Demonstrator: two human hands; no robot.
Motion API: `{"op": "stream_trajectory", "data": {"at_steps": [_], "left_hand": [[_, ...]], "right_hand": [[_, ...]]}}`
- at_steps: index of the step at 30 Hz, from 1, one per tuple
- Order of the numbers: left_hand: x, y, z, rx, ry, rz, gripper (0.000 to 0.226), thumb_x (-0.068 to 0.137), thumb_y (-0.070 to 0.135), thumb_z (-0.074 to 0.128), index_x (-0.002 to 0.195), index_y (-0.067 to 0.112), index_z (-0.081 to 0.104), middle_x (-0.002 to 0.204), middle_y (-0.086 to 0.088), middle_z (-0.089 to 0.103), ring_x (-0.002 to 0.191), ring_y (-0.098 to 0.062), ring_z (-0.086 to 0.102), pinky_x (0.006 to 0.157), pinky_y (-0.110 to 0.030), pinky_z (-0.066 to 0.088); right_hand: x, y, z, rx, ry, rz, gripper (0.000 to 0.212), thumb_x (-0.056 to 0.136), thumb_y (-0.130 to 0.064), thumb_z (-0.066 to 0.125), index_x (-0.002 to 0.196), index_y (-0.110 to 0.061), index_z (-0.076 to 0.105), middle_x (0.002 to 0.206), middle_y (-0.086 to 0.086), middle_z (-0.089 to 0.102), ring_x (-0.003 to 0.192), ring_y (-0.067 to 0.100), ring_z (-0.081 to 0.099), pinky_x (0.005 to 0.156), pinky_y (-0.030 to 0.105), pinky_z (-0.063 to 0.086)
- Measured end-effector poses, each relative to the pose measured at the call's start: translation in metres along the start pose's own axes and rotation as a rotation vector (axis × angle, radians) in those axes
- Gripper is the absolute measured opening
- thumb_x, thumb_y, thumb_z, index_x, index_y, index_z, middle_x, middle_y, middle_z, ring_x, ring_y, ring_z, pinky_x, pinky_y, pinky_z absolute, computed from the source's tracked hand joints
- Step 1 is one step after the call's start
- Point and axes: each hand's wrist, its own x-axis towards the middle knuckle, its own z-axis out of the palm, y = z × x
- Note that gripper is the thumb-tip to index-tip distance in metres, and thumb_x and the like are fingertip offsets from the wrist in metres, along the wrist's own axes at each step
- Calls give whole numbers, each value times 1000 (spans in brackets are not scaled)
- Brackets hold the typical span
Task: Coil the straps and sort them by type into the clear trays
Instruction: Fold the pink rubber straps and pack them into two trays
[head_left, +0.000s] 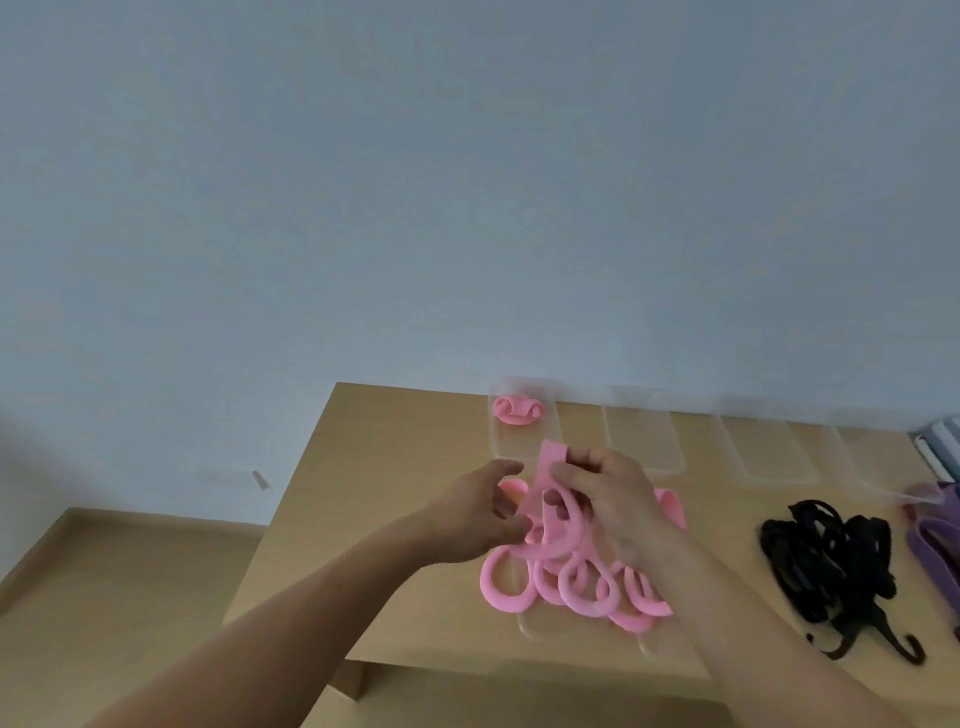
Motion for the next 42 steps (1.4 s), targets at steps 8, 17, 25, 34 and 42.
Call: {"op": "stream_trajectory", "data": {"at_steps": [8, 17, 25, 34, 42], "left_hand": [[-9, 59, -30, -438, 13, 87, 18, 91, 13, 70, 97, -3, 63, 83, -13, 69, 75, -25, 62, 71, -32, 54], [-6, 73, -44, -556, 118, 55, 24, 97, 26, 61, 90, 3, 65, 84, -14, 72, 73, -22, 69, 66, -31, 54], [-14, 68, -55, -312, -2, 258, 52, 75, 10, 52, 125, 21, 63, 123, 2, 67, 115, -12, 60, 94, -27, 49], [-14, 80, -54, -577, 32, 260, 25, 96, 7, 54, 116, -5, 63, 107, -31, 68, 90, -38, 67, 85, -48, 56], [-23, 80, -46, -731, -59, 228, 27, 92, 36, 62, 92, 10, 70, 89, -22, 70, 76, -32, 68, 72, -40, 59]], "right_hand": [[-19, -44, -5, -275, 77, -93, 27, 87, -38, 70, 88, -12, 70, 72, 5, 75, 60, 23, 72, 50, 29, 54], [-35, -77, -15, -9, -166, -269, 26, 71, -23, 82, 92, -10, 75, 66, 9, 65, 57, 18, 59, 52, 25, 47], [-31, -100, -9, 542, -350, -56, 16, 71, -15, 78, 85, -7, 79, 71, 9, 66, 59, 13, 64, 53, 22, 54], [-34, -96, 0, -197, -14, -401, 29, 78, -24, 81, 104, -17, 71, 59, -6, 64, 50, 11, 57, 48, 18, 45], [-37, -73, 5, -610, 103, -799, 15, 74, -57, 69, 82, -45, 65, 73, -20, 63, 64, 4, 58, 57, 12, 45]]}}
